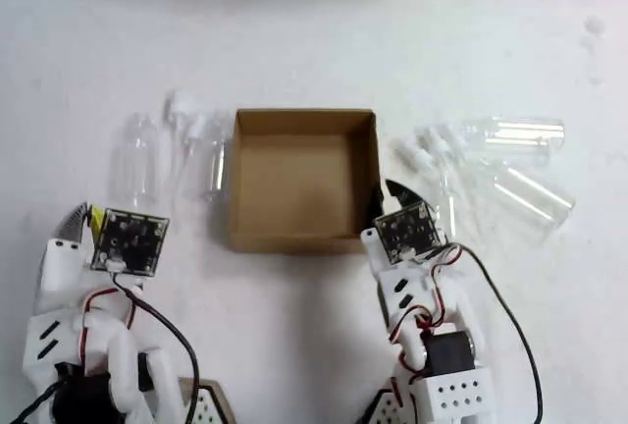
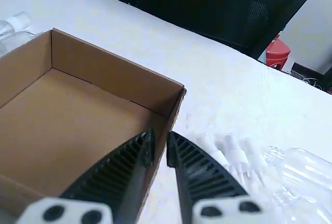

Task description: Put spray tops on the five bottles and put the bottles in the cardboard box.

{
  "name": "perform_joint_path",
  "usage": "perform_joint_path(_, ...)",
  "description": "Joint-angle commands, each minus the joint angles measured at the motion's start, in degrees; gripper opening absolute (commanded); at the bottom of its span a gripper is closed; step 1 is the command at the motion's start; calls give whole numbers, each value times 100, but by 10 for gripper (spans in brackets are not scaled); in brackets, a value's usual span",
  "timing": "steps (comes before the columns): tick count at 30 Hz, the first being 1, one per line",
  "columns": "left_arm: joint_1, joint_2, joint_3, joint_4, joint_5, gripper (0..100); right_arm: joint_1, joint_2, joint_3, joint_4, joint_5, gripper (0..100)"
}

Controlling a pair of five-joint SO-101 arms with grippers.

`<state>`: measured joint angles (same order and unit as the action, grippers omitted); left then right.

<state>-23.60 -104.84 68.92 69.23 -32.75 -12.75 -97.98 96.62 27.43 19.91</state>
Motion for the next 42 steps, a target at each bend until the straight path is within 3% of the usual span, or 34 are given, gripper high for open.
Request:
perform_joint_path(1, 163, 356, -334, -220, -255, 28, 57, 40, 53, -154, 70, 28)
perform_joint_path(7, 453, 2747, -1363, -325, -149, 28, 31, 57, 53, -154, 70, 28)
perform_joint_path(16, 1086, 7081, -5143, 1002, 730, 28, 31, 66, 53, -154, 70, 28)
perform_joint_path(21, 1112, 8919, -6831, 1116, 1442, 28, 66, 66, 53, -154, 70, 28)
perform_joint_path(29, 1015, 11538, -8862, 1134, 2681, 30, 66, 75, 53, -180, 70, 28)
perform_joint_path(32, 1042, 12391, -9670, 1248, 3077, 89, 66, 75, 53, -189, 70, 28)
perform_joint_path(35, 1130, 13147, -10523, 1477, 3191, 158, 66, 75, 53, -189, 70, 29)
perform_joint_path(42, 848, 14765, -12413, 1855, 3174, 140, 48, 75, 53, -180, 70, 29)
